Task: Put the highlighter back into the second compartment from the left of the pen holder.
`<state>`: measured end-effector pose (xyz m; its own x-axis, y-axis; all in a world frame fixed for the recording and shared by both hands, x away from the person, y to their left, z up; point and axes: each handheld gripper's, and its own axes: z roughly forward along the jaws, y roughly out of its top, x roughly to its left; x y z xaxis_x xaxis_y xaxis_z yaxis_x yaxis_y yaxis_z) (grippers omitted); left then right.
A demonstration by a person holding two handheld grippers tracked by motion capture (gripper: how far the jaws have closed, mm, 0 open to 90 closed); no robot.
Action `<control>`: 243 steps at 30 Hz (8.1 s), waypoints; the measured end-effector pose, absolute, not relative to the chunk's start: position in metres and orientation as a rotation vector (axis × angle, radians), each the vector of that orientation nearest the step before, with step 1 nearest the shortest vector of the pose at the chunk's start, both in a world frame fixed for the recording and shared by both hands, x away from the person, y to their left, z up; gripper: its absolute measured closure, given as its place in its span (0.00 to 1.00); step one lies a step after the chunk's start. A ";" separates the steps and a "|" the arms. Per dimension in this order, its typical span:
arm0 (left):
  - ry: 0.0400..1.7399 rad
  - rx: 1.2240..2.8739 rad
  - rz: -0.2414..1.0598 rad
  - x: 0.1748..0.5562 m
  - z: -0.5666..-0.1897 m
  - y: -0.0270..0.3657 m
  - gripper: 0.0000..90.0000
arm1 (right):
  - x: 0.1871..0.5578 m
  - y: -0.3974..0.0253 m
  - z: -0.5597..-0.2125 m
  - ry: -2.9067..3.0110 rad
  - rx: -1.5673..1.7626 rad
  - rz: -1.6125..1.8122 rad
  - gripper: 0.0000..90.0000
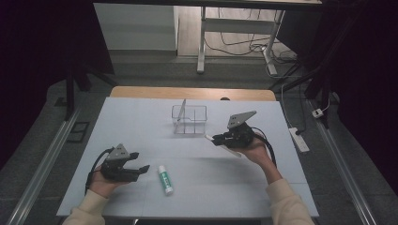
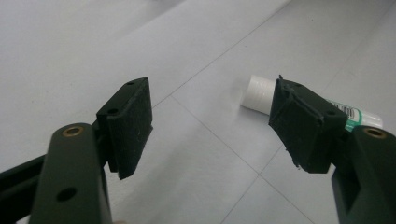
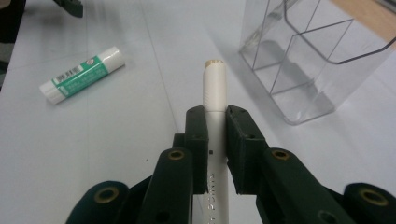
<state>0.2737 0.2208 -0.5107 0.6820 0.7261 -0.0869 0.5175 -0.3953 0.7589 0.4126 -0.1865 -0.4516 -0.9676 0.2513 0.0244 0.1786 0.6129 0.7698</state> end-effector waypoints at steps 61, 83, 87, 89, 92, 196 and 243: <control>0.940 2.093 0.324 0.274 -0.510 0.218 0.33 | 0.424 -0.155 -0.415 2.253 0.597 1.663 0.87; 0.941 2.092 0.325 0.274 -0.510 0.219 0.33 | 0.441 -0.140 -0.403 2.183 0.635 1.719 0.87; 0.939 2.094 0.325 0.274 -0.510 0.219 0.33 | 0.444 -0.137 -0.402 2.174 0.642 1.735 0.87; 0.938 2.094 0.324 0.274 -0.510 0.219 0.33 | 0.445 -0.135 -0.403 2.171 0.643 1.739 0.87; 0.938 2.094 0.325 0.274 -0.510 0.219 0.33 | 0.446 -0.133 -0.403 2.171 0.648 1.743 0.87; 0.931 2.098 0.323 0.276 -0.510 0.221 0.33 | 0.483 -0.094 -0.437 2.161 0.714 1.666 0.59; 0.944 2.085 0.331 0.276 -0.509 0.224 0.33 | 0.375 -0.239 -0.469 2.398 0.829 1.367 0.49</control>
